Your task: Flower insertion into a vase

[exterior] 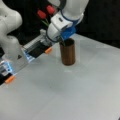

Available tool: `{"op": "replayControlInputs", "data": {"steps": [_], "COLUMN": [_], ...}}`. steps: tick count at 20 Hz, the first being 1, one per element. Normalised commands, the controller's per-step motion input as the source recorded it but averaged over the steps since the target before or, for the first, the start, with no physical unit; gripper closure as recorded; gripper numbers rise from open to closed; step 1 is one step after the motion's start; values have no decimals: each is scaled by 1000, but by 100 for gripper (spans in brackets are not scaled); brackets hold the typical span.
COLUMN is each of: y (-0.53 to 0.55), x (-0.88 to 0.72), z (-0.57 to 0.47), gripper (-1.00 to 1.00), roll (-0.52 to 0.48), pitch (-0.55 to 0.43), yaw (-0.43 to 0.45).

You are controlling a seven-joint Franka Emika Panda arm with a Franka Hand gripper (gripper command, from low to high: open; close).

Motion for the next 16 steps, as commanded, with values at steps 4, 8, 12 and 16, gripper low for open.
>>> {"op": "replayControlInputs", "data": {"steps": [4, 8, 12, 16], "y": [-371, -423, -506, -554], "x": [189, 153, 85, -42], "z": [245, 88, -70, -192], "gripper": [-100, -100, -100, -100], "roll": [-131, -66, -24, -36], "pitch": [-289, -466, -587, -502], "yaw": [32, 51, 119, 137]}}
